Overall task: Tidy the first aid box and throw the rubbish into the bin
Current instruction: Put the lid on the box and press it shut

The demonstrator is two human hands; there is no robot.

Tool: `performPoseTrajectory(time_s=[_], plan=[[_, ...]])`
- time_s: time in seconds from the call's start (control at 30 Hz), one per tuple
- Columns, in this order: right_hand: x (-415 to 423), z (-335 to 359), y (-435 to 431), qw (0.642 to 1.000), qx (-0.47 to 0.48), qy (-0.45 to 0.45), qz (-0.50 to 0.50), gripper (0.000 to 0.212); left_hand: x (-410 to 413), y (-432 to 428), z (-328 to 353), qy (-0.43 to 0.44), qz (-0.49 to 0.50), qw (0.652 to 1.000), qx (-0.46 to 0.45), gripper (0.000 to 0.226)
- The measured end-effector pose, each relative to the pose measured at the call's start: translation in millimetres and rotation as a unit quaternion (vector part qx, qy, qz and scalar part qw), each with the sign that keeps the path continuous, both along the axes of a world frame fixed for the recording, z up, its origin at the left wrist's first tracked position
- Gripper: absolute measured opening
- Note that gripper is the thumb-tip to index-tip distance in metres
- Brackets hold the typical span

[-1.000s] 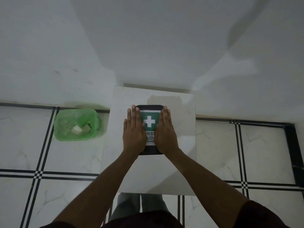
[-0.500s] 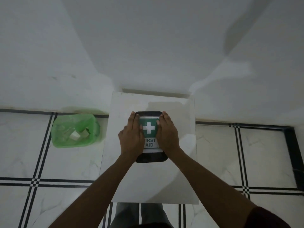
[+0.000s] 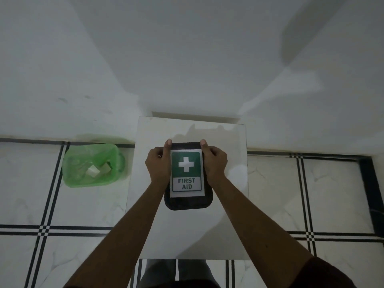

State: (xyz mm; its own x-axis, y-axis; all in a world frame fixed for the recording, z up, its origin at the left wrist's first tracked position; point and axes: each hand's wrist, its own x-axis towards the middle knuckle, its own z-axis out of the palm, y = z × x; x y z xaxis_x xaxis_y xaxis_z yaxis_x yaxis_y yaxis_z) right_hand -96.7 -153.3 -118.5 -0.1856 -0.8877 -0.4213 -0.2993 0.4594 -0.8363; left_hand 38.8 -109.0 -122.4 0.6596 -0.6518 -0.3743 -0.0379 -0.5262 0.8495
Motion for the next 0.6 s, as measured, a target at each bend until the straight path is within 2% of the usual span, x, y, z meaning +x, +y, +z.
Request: performPoseTrajectory(time_s=[0.2, 0.43, 0.53, 0.6], plan=[[0.1, -2.1, -4.7, 1.000, -0.004, 0.006, -0.016, 0.044, 1.6, -2.9, -3.0, -0.068, 0.004, 0.998, -0.017, 0.044], [0.8, 0.7, -5.8, 1.000, -0.018, 0.018, 0.000, 0.040, 0.4, -3.1, -3.3, -0.075, 0.012, 0.997, -0.017, 0.043], [0.7, 5.1, -1.9, 0.996, -0.047, 0.065, 0.042, 0.039, -0.2, -0.4, 5.7, -0.096, -0.028, 0.995, -0.009, 0.045], [1.6, 8.5, 6.6, 0.985, -0.068, 0.120, 0.103, 0.038, -0.8, 3.8, 12.5, -0.131, -0.098, 0.986, 0.004, 0.041]])
